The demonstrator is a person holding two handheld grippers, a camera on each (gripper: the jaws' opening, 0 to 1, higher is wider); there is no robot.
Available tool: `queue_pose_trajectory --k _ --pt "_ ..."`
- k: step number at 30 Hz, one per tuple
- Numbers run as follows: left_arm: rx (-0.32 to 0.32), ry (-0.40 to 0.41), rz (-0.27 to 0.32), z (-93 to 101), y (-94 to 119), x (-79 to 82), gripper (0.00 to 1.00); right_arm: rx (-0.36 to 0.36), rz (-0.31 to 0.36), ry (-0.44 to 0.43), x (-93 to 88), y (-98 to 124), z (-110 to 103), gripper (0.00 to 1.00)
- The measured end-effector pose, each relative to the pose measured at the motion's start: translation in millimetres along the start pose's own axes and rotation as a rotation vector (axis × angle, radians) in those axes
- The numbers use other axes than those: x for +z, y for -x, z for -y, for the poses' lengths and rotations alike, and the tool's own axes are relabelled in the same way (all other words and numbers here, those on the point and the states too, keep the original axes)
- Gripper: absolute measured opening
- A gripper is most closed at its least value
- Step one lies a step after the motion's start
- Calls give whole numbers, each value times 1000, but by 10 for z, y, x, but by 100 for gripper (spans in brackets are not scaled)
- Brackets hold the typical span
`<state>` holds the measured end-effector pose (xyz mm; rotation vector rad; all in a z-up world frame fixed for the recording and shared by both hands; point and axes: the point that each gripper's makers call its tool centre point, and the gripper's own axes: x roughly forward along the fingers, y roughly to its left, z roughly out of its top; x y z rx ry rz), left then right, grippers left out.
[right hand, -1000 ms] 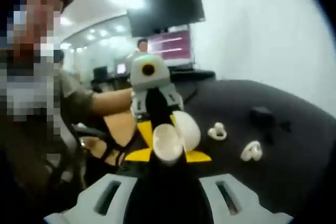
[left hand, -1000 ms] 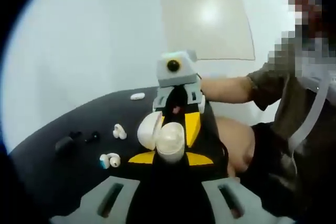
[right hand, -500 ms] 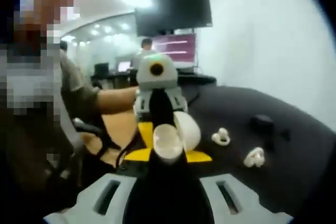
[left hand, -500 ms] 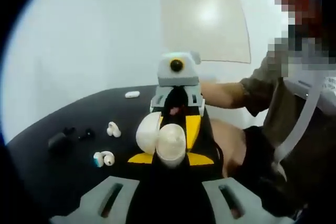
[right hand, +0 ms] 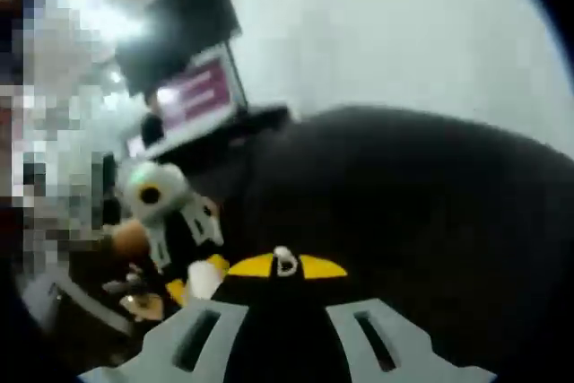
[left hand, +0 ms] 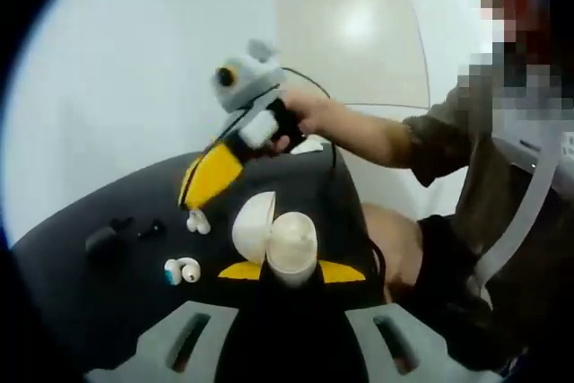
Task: Pick up three earphones and place each one into its charging case using tactile feedback, ensure that each earphone is properly inserted and securely positioned inside the case.
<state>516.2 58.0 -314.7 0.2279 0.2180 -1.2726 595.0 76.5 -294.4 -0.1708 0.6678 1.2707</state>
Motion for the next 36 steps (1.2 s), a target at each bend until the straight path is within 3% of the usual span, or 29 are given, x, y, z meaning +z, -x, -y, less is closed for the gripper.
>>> queue_pose_trajectory --k 2,4,6,10,16,23,26,29,32,36 --pt "-2 4 0 -4 -5 3 18 -59 -69 8 -40 -97 112 11" --pt "-2 2 1 -6 -7 7 18 -39 -45 -28 30 -143 59 11" --pt "-1 -1 1 -14 -8 8 18 -30 -71 -54 17 -156 50 11" --pt "0 -8 2 -33 -19 14 18 -62 -117 38 -12 -165 56 11" --pt "1 -15 4 -58 -44 27 18 -67 -162 68 -65 -168 9 11" --pt "2 -18 5 -73 -64 42 18 -86 -144 56 -3 -117 46 11" --pt "0 -15 5 -81 -59 43 18 -114 -188 116 -53 -106 107 11" --pt "2 -13 5 -88 -52 41 18 -135 -143 153 59 -27 117 11" --pt "2 -12 5 -91 -43 37 18 -161 -20 134 270 193 188 11" --pt "0 -10 5 -94 -38 31 18 -208 43 34 132 423 436 11"
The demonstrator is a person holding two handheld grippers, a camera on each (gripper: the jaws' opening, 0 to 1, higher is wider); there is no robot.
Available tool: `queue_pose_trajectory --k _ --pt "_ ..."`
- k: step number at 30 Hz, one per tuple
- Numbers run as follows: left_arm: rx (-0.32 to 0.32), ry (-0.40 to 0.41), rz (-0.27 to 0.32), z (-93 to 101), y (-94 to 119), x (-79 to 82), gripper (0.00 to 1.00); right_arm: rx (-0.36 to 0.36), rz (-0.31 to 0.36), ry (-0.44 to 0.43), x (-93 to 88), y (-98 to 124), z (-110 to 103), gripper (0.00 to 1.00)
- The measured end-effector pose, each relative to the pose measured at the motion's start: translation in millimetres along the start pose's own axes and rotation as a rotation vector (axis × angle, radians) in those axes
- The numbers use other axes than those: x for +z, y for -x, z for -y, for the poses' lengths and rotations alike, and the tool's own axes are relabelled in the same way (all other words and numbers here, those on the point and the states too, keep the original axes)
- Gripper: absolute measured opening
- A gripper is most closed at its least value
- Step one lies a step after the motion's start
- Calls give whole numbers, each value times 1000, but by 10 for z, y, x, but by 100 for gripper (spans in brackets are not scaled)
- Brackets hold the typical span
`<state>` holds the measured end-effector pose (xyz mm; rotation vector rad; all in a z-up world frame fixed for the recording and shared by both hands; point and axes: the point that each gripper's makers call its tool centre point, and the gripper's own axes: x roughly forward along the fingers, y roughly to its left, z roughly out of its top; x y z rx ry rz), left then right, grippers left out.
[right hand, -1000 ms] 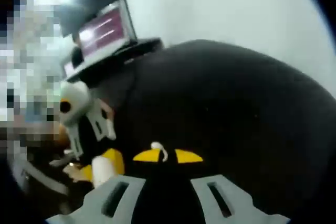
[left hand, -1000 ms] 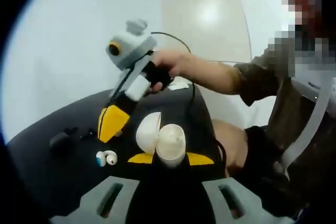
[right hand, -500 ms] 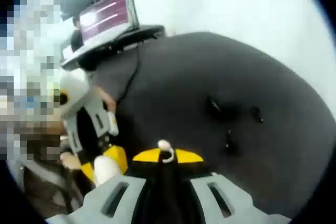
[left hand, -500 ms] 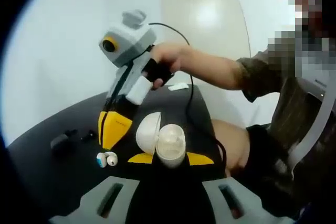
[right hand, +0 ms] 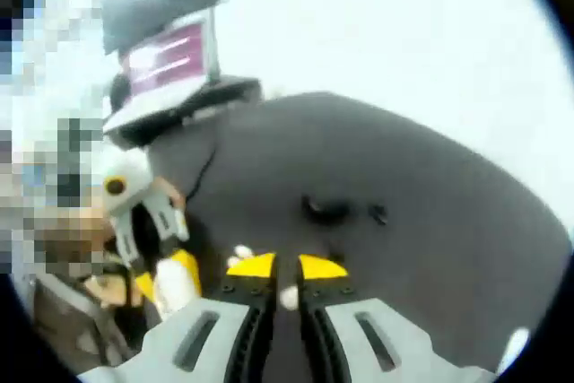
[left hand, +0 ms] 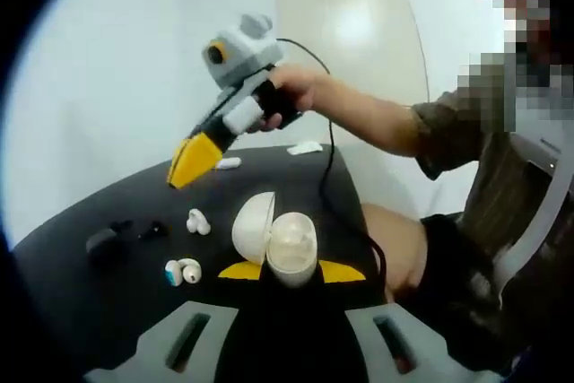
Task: Pick up three earphones and place each one into its charging case using tactile feedback, ensure that each earphone is properly inserted and securely positioned inside the case.
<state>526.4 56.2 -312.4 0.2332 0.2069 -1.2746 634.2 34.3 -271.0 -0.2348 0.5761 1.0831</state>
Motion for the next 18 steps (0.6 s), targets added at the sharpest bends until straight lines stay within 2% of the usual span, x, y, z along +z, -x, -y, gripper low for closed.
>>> queue_pose_trajectory --k 3,5,8,11,12,14,16,18 --pt "1 -3 0 0 2 -4 18 9 7 -15 -194 1 72 11" --pt "1 -1 0 -3 1 -6 18 23 12 -4 -209 2 12 11" --pt "1 3 0 -1 2 -11 18 20 41 57 -63 17 -69 11" --pt "4 1 0 -1 6 -15 18 49 61 167 169 -46 -229 12" --pt "4 0 0 1 8 -16 18 78 47 203 190 -103 -314 13" --pt "5 0 0 0 16 -20 18 120 -51 227 87 -246 -437 13" --pt "6 1 0 0 24 -25 18 129 -173 222 -91 -390 -470 12" --pt "6 2 0 -1 33 -30 18 114 -239 214 -202 -496 -450 10"
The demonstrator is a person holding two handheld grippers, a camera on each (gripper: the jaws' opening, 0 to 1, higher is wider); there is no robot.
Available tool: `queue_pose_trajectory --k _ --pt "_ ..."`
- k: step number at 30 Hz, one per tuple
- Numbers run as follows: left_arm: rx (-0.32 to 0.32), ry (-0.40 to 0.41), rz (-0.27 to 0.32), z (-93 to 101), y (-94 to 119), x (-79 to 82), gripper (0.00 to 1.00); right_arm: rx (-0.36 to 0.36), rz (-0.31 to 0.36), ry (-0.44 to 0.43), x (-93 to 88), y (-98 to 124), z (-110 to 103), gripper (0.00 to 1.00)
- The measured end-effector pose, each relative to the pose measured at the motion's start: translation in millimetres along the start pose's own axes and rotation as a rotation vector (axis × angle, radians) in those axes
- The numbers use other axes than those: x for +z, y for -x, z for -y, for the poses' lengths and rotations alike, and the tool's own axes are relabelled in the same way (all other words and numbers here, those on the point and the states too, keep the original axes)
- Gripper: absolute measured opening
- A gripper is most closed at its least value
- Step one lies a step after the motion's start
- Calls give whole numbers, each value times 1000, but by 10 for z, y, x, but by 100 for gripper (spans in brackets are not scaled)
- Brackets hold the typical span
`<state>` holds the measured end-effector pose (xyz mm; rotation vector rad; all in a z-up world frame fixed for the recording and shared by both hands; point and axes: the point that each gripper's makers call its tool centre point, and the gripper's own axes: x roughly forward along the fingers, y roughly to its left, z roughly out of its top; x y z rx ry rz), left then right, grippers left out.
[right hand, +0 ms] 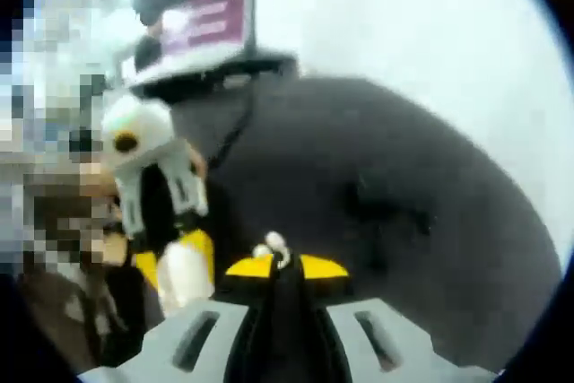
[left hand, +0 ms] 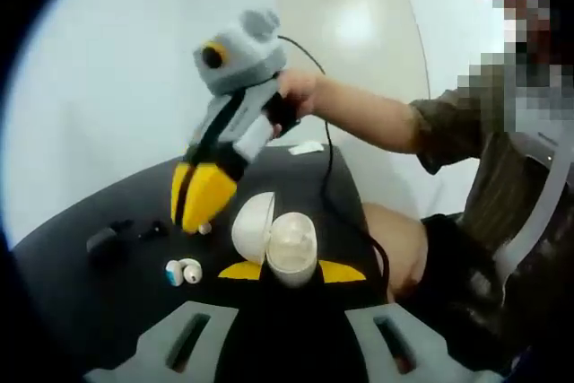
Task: Pick up three earphones and place each one into its charging case using tactile feedback, ensure that each earphone is properly inserted and securely positioned inside the case.
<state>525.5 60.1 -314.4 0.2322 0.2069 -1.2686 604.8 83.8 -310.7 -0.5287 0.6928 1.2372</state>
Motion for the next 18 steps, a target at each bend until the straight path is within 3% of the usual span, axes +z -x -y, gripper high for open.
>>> queue_pose_trajectory --k 4,7,8,11,16,18 --pt "-2 2 0 3 11 -10 18 1 12 -59 12 -147 48 9" --pt "-2 -1 1 1 16 -14 18 11 30 -96 47 -78 82 9" --pt "-1 -2 1 -1 13 -15 18 0 69 -113 109 -57 111 9" --pt "-2 -3 1 -4 7 -15 18 44 86 -199 116 -25 35 9" --pt "-2 -6 1 -6 -15 -8 18 16 -16 -105 -61 -137 -15 9" --pt "-1 -6 1 -6 -22 -5 18 2 -14 -86 -64 -181 -22 8"
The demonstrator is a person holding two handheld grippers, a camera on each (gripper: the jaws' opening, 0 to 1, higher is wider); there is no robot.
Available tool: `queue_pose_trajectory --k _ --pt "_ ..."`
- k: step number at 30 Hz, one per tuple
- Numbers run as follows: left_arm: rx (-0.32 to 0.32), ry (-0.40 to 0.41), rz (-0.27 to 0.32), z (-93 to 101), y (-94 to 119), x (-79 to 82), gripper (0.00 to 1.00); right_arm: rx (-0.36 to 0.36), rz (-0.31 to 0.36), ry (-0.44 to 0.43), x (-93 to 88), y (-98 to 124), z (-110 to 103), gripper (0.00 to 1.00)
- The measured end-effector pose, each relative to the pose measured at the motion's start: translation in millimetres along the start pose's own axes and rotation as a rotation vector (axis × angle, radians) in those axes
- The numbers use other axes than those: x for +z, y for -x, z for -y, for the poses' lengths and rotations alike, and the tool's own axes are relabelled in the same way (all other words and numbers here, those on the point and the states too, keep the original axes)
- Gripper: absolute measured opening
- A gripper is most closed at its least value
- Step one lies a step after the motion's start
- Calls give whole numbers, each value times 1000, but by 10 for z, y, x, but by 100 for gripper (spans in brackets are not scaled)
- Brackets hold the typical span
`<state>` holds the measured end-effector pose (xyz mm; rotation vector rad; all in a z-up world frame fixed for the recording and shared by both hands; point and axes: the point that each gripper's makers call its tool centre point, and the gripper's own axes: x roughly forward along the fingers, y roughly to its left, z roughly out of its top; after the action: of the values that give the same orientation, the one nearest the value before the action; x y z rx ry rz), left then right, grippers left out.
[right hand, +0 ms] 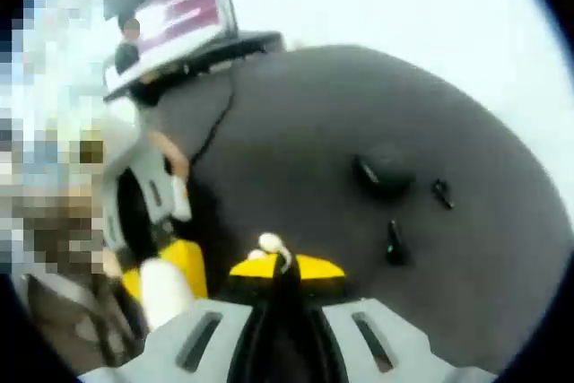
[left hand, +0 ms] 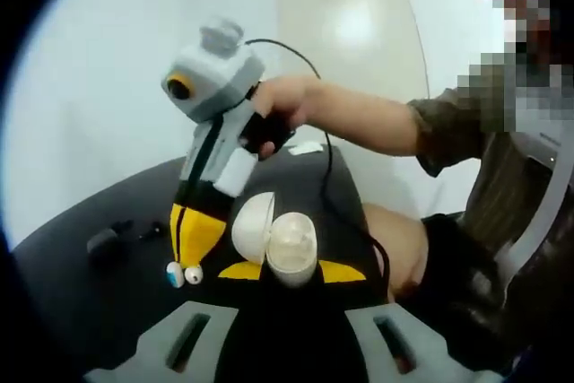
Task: Pick up three earphones and place each one into its charging case using tactile feedback, ensure that each earphone is properly inserted and securely positioned inside the case.
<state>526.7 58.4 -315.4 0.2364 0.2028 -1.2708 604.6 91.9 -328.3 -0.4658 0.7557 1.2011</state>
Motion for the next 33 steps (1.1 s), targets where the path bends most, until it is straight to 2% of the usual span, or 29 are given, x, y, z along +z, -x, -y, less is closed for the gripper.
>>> queue_pose_trajectory --k 2,3,6,9,10,13,16,19,22,24,25,27,28,32,33 --pt "0 1 0 -1 -3 2 18 -9 0 -2 3 7 -6 7" --pt "0 1 0 -3 -4 3 18 -21 1 68 19 15 3 6" --pt "1 3 0 -8 -2 5 18 -52 13 179 43 39 -23 6" --pt "1 5 0 -12 2 5 18 -132 134 278 258 145 11 6" --pt "1 5 0 -12 4 5 18 -174 192 293 354 227 41 6" --pt "2 9 0 -12 6 4 18 -314 270 353 494 604 103 6" --pt "4 14 -1 -16 8 2 18 -402 309 489 484 964 -32 6" --pt "6 17 -2 -20 6 0 18 -459 330 572 394 1150 -244 6" --pt "7 26 -4 -31 4 -3 18 -510 272 737 178 1107 -545 6" --pt "9 28 -5 -31 4 -5 18 -557 198 850 24 996 -664 6" --pt "9 28 -5 -30 4 -5 18 -606 127 932 -59 923 -668 6" --pt "9 34 -5 -32 7 -7 18 -675 46 1035 -119 834 -628 6" --pt "8 39 -6 -34 10 -8 18 -703 26 1061 -124 800 -599 6" --pt "9 49 -6 -42 26 -17 18 -735 -15 1125 -126 696 -588 6" --pt "11 51 -8 -48 31 -21 18 -750 -25 1162 -96 694 -606 6"
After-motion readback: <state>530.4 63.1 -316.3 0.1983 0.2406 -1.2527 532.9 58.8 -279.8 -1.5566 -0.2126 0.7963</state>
